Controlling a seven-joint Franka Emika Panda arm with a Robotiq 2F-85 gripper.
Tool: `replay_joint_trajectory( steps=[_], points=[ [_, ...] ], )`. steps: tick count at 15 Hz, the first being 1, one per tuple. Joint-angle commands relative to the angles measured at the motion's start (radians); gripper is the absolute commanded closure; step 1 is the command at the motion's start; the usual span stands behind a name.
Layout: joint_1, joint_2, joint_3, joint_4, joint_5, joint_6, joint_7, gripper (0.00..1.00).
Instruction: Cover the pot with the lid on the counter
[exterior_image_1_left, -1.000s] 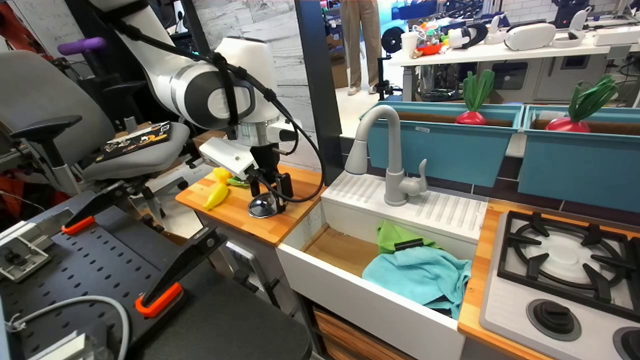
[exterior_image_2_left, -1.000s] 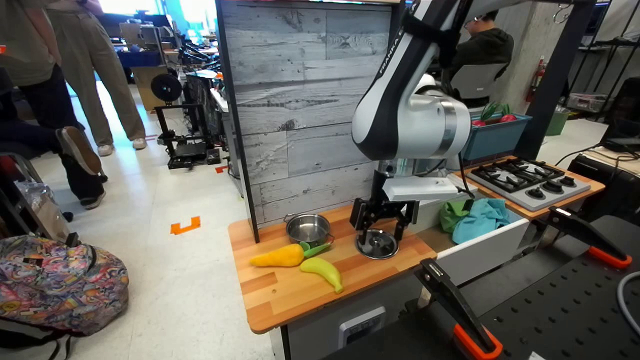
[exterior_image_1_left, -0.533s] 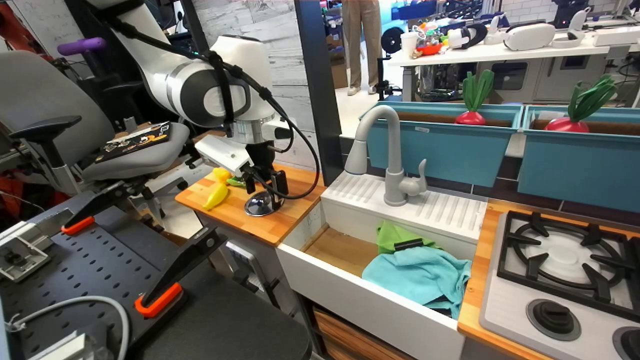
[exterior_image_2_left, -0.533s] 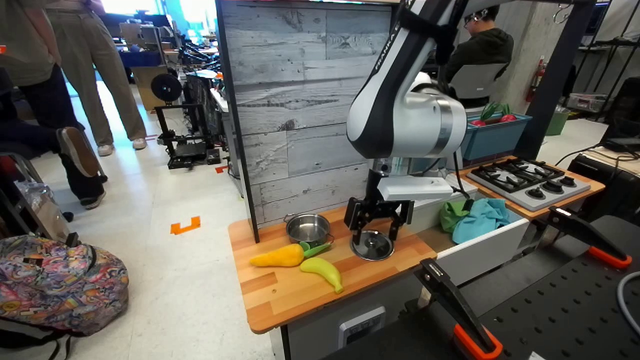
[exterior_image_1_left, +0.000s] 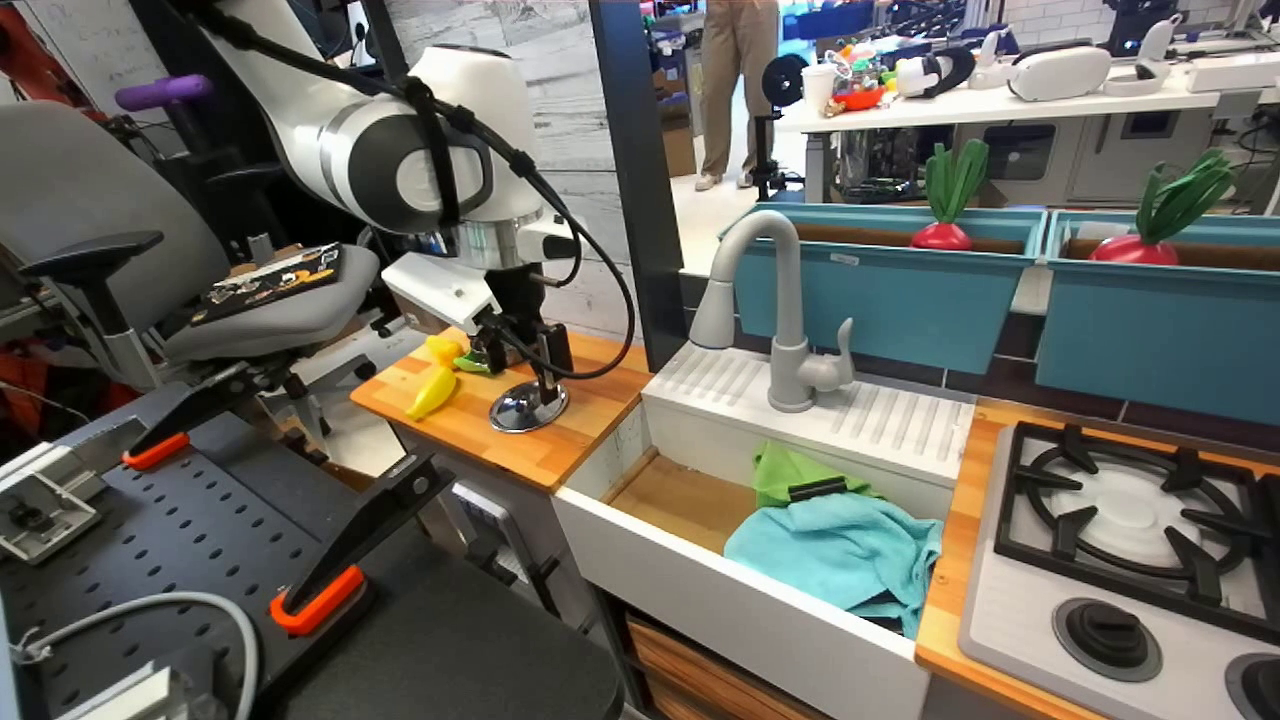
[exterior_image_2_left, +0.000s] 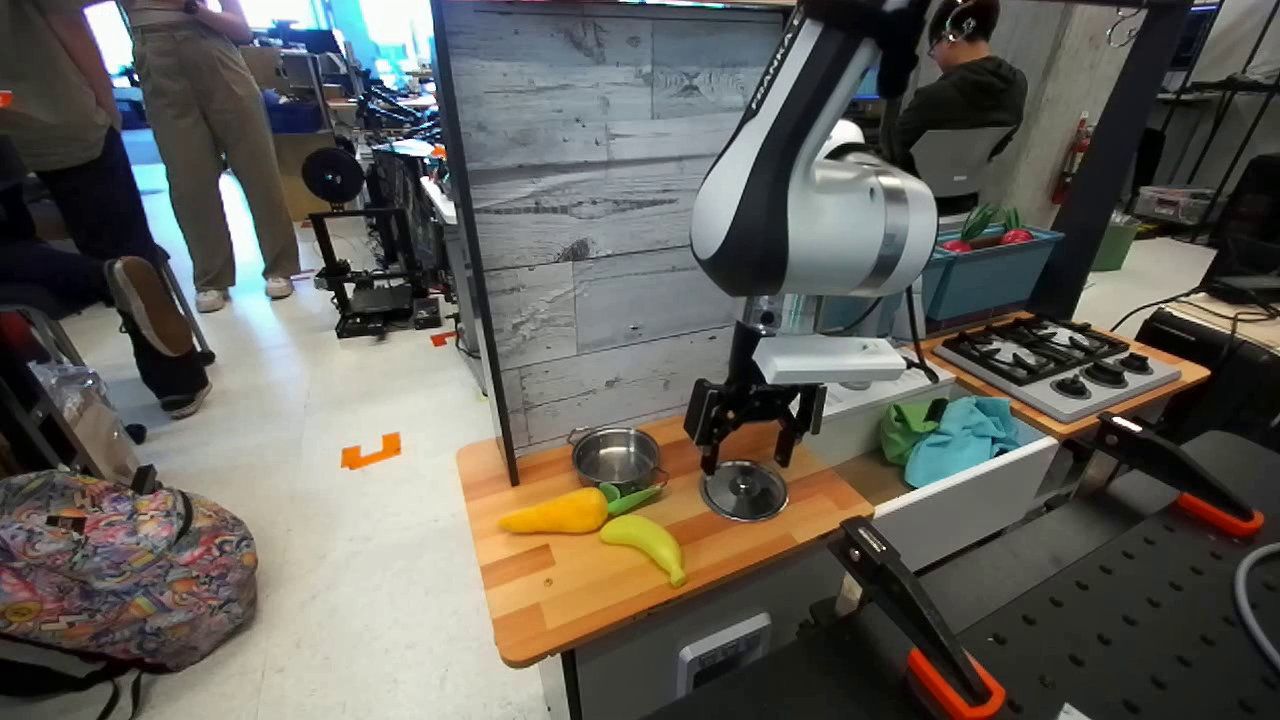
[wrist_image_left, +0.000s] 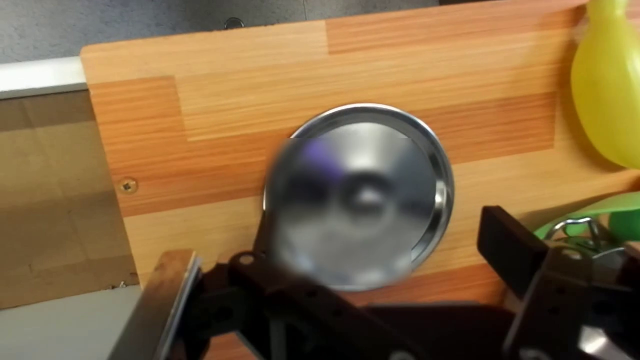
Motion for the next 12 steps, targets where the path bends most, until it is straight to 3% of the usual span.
replay_joint_trajectory(
  steps=[1, 8, 9, 10, 12],
  points=[
    [0.03, -0.008, -0.029, -0.022, -0.028, 0.048, 0.043, 0.0],
    [0.1, 0.012, -0.09, -0.032, -0.074, 0.097, 0.101, 0.0],
    [0.109, 0.014, -0.097, -0.032, -0.08, 0.094, 0.108, 0.25],
    [0.118, 0.015, -0.105, -0.031, -0.089, 0.087, 0.113, 0.26],
    [0.129, 0.016, -0.112, -0.029, -0.096, 0.081, 0.12, 0.42]
  ],
)
